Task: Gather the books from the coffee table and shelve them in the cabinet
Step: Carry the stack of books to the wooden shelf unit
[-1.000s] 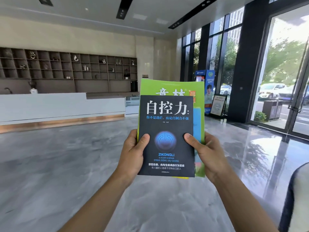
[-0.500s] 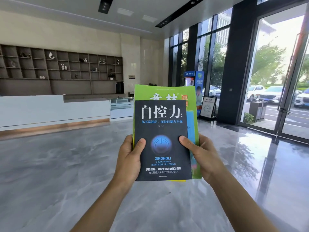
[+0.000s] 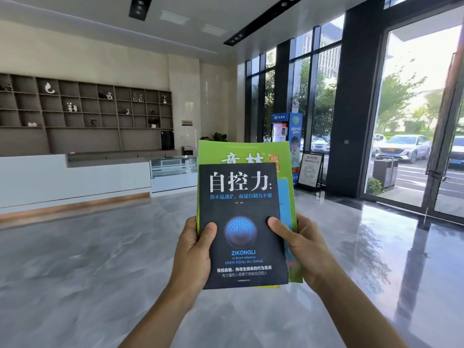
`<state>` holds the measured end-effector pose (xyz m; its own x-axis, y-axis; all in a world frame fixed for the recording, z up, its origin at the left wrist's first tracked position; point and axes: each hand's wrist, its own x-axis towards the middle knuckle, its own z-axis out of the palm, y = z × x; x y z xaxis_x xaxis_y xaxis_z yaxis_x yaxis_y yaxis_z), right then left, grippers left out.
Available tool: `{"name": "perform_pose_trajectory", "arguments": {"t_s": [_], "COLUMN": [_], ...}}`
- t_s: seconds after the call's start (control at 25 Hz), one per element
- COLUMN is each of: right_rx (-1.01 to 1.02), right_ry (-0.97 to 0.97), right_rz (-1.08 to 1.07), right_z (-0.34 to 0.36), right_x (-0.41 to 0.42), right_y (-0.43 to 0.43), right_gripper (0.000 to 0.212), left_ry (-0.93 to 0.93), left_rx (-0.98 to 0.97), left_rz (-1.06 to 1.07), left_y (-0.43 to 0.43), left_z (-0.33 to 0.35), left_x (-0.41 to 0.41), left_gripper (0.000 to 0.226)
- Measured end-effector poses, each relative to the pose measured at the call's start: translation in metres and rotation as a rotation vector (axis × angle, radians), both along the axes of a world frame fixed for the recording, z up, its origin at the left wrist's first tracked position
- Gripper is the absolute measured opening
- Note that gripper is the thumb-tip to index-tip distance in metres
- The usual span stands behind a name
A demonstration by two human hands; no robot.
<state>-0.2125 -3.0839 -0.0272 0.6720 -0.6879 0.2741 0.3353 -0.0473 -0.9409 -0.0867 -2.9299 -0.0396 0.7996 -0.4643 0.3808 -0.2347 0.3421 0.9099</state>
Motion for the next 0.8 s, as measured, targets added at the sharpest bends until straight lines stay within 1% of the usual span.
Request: {"name": "perform_pose_trajectory", "arguments": {"t_s": [0.08,0.12,0.2,0.32,0.36,0.48,0.52,0.56,0.68,0.72,0.8], "right_rx": [-0.015,-0.024,-0.035,-0.072,-0.084,-0.056,-0.043,-0.046,-0.069,-0.082,-0.064], "right_ry": [-0.022,-0.025,-0.055,-0.033,-0.032,-0.049,-0.055,-0.066,-0.079,-0.079,-0.085], "right_rz": [-0.006,-0.015,-0.016,-0.019,-0.003,0.044,0.052,0.055,0.033,0.032,0.030], "right_z": [-0.008,-0.008,-0.003,0.016,0.022,0.027,0.027,0.025,0.014,0.010,0.009], "right_x": [0.059,0.084,0.141,0.227,0.254,0.330,0.355,0.381,0.472,0.504,0.563], "right_y": [-0.063,-0.091,-0.154,-0.239,-0.263,-0.331,-0.353,-0.377,-0.464,-0.494,-0.548], "right_gripper": [0.030,0.027,0.021,0.023,0.027,0.061,0.067,0.065,0.047,0.046,0.044], "left_ry": [-0.027,-0.024,-0.050,-0.045,-0.046,-0.071,-0.075,-0.070,-0.081,-0.079,-0.079], "left_rx": [-0.008,-0.010,-0.040,-0.050,-0.044,-0.032,-0.032,-0.031,-0.062,-0.062,-0.059], "left_rz": [-0.012,-0.017,-0.029,-0.015,0.001,0.007,-0.002,-0.009,-0.013,-0.009,0.000], "left_y": [-0.065,-0.091,-0.152,-0.236,-0.261,-0.333,-0.358,-0.385,-0.475,-0.504,-0.559], "left_z": [-0.009,-0.010,-0.002,0.011,0.016,0.016,0.015,0.011,0.001,-0.004,-0.003], "left_x": [0.059,0.084,0.141,0.228,0.256,0.337,0.362,0.388,0.483,0.516,0.579], "left_gripper": [0.013,0.013,0.014,0.013,0.015,0.012,0.011,0.012,0.012,0.010,0.018]}}
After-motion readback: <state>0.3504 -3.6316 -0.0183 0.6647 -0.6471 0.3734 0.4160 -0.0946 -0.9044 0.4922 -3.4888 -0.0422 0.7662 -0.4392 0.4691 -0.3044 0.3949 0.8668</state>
